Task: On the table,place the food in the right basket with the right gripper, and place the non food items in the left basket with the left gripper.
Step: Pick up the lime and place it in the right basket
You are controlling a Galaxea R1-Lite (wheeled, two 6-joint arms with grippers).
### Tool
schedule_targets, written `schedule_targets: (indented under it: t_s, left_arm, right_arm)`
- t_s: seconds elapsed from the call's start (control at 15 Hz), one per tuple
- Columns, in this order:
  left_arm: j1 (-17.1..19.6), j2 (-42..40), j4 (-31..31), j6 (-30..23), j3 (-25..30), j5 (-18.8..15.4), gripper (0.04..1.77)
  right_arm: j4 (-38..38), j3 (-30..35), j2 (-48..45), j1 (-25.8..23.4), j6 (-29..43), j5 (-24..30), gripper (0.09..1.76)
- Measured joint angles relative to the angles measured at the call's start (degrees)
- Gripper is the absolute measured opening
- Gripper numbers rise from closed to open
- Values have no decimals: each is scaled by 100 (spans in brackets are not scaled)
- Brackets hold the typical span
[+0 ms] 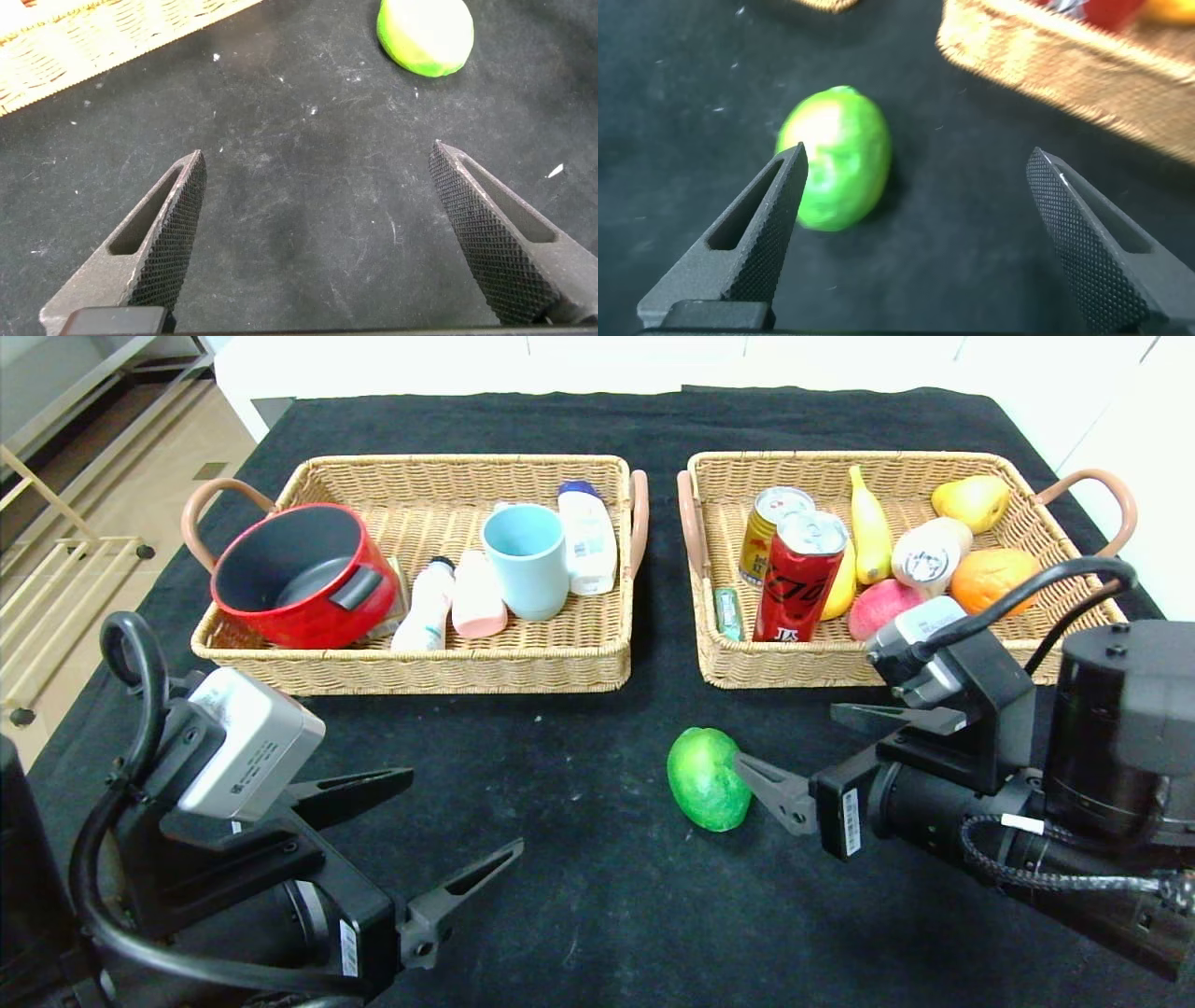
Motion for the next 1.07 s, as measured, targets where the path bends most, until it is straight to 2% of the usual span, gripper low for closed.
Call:
schedule_targets:
  t_s: [0.13, 0.27, 0.53, 0.73, 1.07]
  left_arm:
    - [33, 6, 0, 1, -1, 0, 172]
    - [63, 12, 2, 4, -4, -2, 172]
    - [78, 15, 5, 6, -4, -2, 172]
    - [78, 1, 5, 15, -1, 0, 172]
    - [78, -106, -1, 22, -15, 4, 172]
  right_arm:
    - [841, -601, 76, 129, 319, -319, 171]
    - [1224, -1047, 244, 217, 584, -788, 171]
    - [1320, -1409, 577, 575, 798, -1529, 171]
    - [1323, -1560, 784, 829, 1234, -1899, 171]
    - [1285, -1618, 1161, 978, 1638, -2119, 171]
